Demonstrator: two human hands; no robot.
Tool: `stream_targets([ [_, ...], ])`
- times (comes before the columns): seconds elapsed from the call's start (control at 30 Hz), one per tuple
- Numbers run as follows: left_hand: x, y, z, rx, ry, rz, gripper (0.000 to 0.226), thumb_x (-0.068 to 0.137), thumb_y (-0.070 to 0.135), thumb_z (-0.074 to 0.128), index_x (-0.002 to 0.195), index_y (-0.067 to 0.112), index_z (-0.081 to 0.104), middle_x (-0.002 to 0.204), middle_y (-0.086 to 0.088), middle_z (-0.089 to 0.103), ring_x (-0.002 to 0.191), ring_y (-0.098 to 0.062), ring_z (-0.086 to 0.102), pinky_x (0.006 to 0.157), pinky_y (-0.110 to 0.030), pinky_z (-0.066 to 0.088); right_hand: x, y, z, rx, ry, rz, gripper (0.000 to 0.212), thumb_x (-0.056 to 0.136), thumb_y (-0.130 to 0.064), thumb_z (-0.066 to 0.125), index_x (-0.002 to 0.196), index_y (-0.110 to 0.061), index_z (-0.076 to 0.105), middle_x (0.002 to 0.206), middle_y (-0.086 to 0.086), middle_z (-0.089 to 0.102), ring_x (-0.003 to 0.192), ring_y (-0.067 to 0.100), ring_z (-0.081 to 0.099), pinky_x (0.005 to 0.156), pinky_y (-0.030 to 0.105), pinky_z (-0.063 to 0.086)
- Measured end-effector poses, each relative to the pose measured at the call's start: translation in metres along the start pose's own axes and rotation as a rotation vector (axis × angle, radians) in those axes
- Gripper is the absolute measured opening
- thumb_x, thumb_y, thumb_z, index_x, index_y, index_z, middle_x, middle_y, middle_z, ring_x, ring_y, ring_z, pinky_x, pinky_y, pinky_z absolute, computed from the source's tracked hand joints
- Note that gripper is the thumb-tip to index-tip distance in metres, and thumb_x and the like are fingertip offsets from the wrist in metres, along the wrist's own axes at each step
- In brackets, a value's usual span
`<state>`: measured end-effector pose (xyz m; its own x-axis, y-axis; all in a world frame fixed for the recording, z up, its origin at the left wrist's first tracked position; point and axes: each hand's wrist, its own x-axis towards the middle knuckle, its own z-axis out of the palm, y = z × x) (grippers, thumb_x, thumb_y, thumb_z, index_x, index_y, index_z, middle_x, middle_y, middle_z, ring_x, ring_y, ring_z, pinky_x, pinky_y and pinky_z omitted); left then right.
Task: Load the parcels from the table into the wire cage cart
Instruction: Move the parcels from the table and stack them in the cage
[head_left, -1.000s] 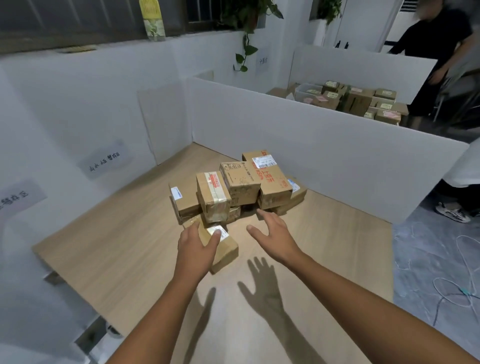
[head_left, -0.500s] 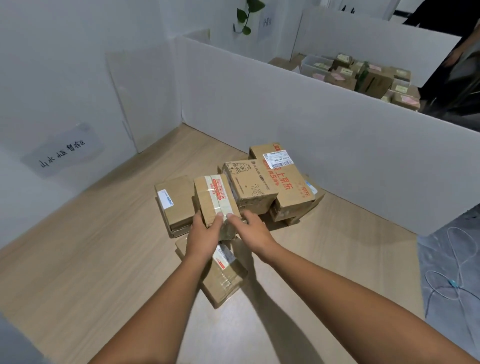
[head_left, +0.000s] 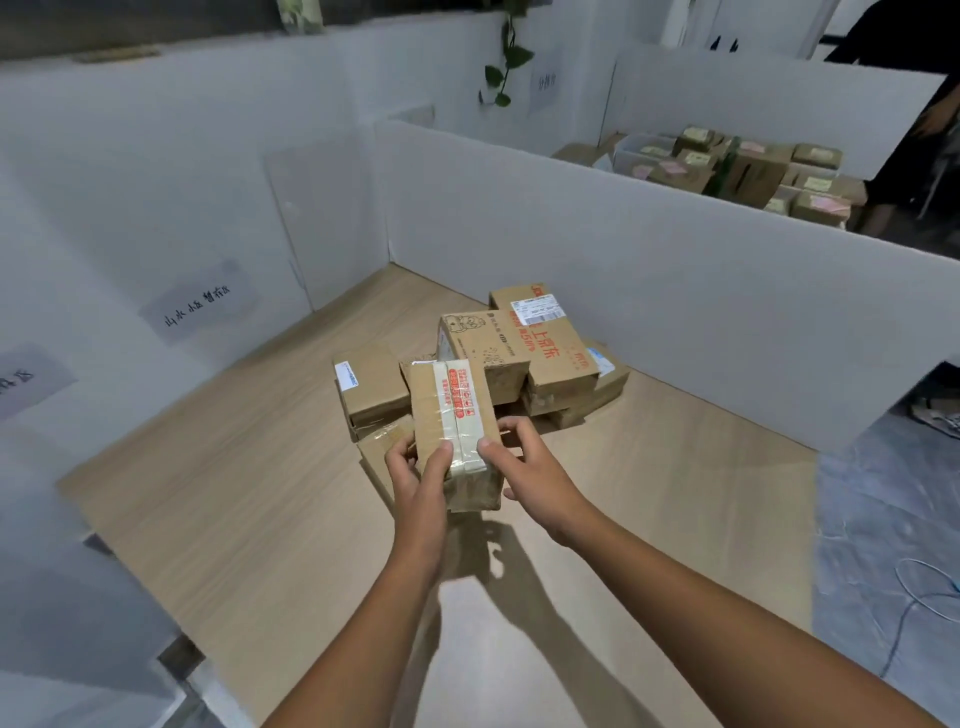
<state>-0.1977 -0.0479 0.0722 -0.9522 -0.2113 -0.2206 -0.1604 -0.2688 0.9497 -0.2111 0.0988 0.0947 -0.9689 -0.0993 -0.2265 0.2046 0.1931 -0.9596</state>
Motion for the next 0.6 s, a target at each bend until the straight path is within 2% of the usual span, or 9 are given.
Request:
stream_targets([
  [0.1,-0.064,0.002,0.029,-0.019,-0.082,0.060,0.051,0.085,0.047,0.070,0.127,0.066,0.049,0.139,0.004,0.062,0.121,-0.018,0.066,0.102,-0.048,0.055,-0.056,-0.004,-0.035,0.046,0.018,-0.072,0.040,0.094,-0.052,0.065,0.132,-0.044,0.055,0.127,-0.003,0.067,0.109,0.011,0.071,0.087,0.035,0.061],
  [0.17,-0.102,0.002,0.054,-0.012,-0.154,0.102,0.058,0.083,0.052,0.070,0.136,0.063,0.050,0.143,0.003,0.059,0.125,-0.018,0.064,0.104,-0.050,0.053,-0.095,-0.007,-0.064,0.049,0.073,-0.123,0.055,0.084,-0.061,0.066,0.136,-0.047,0.055,0.131,-0.002,0.064,0.114,0.014,0.070,0.096,0.044,0.060],
  [0.23,-0.134,0.000,0.080,0.009,-0.229,0.114,0.064,0.080,0.059,0.070,0.140,0.061,0.047,0.146,0.001,0.054,0.128,-0.018,0.061,0.106,-0.053,0.052,-0.134,-0.008,-0.093,0.056,0.132,-0.153,0.059,0.083,-0.063,0.066,0.138,-0.047,0.053,0.132,-0.002,0.062,0.113,0.014,0.069,0.093,0.042,0.061],
  [0.33,-0.170,0.006,0.111,0.041,-0.318,0.138,0.069,0.080,0.064,0.071,0.143,0.063,0.042,0.147,0.002,0.051,0.130,-0.020,0.059,0.105,-0.056,0.051,-0.178,-0.019,-0.127,0.094,0.188,-0.190,0.033,0.093,-0.053,0.066,0.124,-0.057,0.054,0.126,-0.006,0.065,0.108,0.014,0.070,0.091,0.041,0.062],
  [0.37,-0.176,0.013,0.116,0.041,-0.331,0.150,0.069,0.080,0.064,0.071,0.143,0.063,0.042,0.147,0.002,0.052,0.130,-0.021,0.059,0.105,-0.057,0.051,-0.185,-0.026,-0.132,0.110,0.195,-0.212,0.032,0.093,-0.051,0.066,0.123,-0.057,0.055,0.126,-0.007,0.066,0.108,0.014,0.070,0.090,0.041,0.062],
  [0.47,-0.177,0.053,0.123,0.009,-0.339,0.203,0.055,0.091,0.048,0.068,0.142,0.055,0.047,0.140,0.004,0.062,0.125,-0.022,0.064,0.104,-0.056,0.052,-0.187,-0.060,-0.127,0.137,0.223,-0.278,0.050,0.092,-0.049,0.066,0.138,-0.037,0.053,0.133,0.000,0.065,0.108,0.013,0.072,0.086,0.032,0.061],
  [0.53,-0.171,0.087,0.117,-0.020,-0.339,0.232,0.048,0.100,0.037,0.062,0.144,0.047,0.047,0.134,0.005,0.067,0.120,-0.022,0.067,0.099,-0.053,0.055,-0.179,-0.084,-0.111,0.158,0.239,-0.336,0.053,0.091,-0.052,0.067,0.139,-0.036,0.051,0.134,0.002,0.063,0.111,0.015,0.070,0.091,0.037,0.061],
  [0.6,-0.168,0.121,0.097,-0.061,-0.335,0.286,0.045,0.100,0.042,0.062,0.143,0.044,0.048,0.134,0.004,0.068,0.116,-0.021,0.070,0.095,-0.051,0.058,-0.171,-0.110,-0.087,0.189,0.234,-0.388,0.054,0.083,-0.062,0.069,0.132,-0.045,0.054,0.135,0.004,0.060,0.114,0.018,0.069,0.098,0.047,0.059],
])
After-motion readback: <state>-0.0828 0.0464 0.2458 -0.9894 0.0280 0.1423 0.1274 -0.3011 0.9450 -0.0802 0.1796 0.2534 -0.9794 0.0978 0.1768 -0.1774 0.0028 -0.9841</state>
